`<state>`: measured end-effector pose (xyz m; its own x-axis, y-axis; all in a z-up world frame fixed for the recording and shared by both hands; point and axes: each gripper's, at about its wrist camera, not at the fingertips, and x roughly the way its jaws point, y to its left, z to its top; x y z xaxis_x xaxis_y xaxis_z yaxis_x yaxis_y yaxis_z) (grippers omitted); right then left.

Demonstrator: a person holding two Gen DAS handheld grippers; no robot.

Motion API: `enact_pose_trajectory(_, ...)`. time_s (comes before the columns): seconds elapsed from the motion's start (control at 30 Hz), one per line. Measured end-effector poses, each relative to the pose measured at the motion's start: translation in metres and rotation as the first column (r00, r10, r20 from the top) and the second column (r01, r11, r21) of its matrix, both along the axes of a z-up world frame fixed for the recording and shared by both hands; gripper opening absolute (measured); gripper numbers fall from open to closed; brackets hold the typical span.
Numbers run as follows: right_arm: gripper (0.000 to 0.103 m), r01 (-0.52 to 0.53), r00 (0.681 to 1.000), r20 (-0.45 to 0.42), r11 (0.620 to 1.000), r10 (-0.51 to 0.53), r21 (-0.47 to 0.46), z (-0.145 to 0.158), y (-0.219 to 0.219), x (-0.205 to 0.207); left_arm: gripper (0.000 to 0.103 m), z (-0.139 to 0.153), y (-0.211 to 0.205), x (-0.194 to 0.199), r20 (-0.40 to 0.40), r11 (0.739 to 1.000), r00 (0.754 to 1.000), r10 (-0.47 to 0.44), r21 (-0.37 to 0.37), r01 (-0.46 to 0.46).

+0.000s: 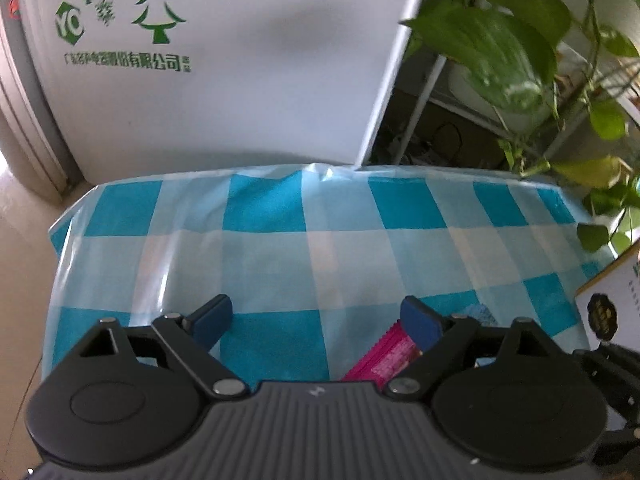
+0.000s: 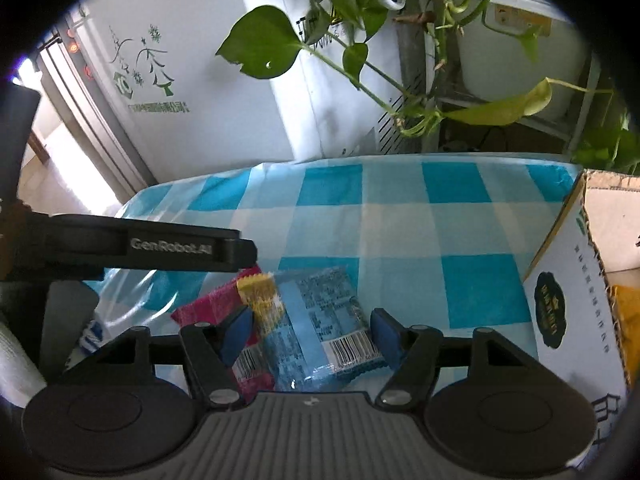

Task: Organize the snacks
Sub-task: 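Close the right tool on the light blue snack bag while the left moves to the pink bag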

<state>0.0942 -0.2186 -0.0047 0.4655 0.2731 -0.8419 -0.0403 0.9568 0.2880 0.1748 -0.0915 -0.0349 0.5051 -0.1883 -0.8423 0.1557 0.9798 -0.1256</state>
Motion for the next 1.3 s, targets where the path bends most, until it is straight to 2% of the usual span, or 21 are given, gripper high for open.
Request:
enact_pose_trajectory(0.2, 0.059, -0.069, 0.998, -0.008, 0.998, 0.069, 0.007, 0.004, 0.01, -0.006, 0.091, -0.001, 0.0, -0.011, 0.011, 0.998, 0.999, -0.038, 0.047, 0.038)
enact_pose_trajectory(0.33, 0.058, -0.121, 0.992, -0.015, 0.993, 0.122, 0.009, 0.008, 0.023, -0.016, 0.092, -0.001, 0.005, -0.022, 0.015, 0.989, 0.996, -0.086, 0.123, 0.083)
enact_pose_trajectory(0.57, 0.058, -0.169, 0.985, -0.046, 0.986, 0.168, -0.014, 0.02, 0.047, -0.043, 0.092, 0.004, 0.029, -0.046, -0.022, 0.987, 0.996, -0.083, 0.135, 0.085)
enact_pose_trajectory(0.67, 0.058, -0.138, 0.986, -0.097, 0.99, 0.134, -0.032, 0.025, 0.05, -0.056, 0.091, 0.007, 0.041, -0.054, -0.041, 0.991, 0.998, -0.037, 0.126, 0.041)
enact_pose_trajectory(0.77, 0.058, -0.057, 0.988, -0.145, 0.995, 0.045, -0.079, 0.029, 0.045, -0.07, 0.091, 0.012, 0.048, -0.065, -0.027, 0.993, 0.999, -0.016, 0.114, 0.019)
enact_pose_trajectory(0.97, 0.058, 0.097, 0.982, -0.149, 0.987, -0.116, -0.126, 0.032, 0.018, -0.084, 0.091, 0.033, 0.049, -0.08, -0.009, 1.0, 1.0, 0.014, -0.008, -0.014)
enact_pose_trajectory(1.03, 0.058, 0.123, 0.98, -0.141, 0.983, -0.143, -0.139, 0.032, 0.01, -0.085, 0.091, 0.037, 0.044, -0.082, -0.011, 0.999, 1.0, 0.004, -0.045, -0.004)
enact_pose_trajectory(1.17, 0.057, 0.149, 0.976, -0.137, 0.977, -0.17, -0.149, 0.027, 0.001, -0.082, 0.091, 0.035, 0.032, -0.089, -0.018, 1.0, 1.0, 0.015, -0.027, -0.016)
enact_pose_trajectory(1.3, 0.057, 0.143, 0.977, -0.135, 0.979, -0.163, -0.144, 0.024, 0.001, -0.079, 0.091, 0.023, 0.03, -0.09, -0.102, 0.994, 0.993, 0.065, -0.08, -0.073)
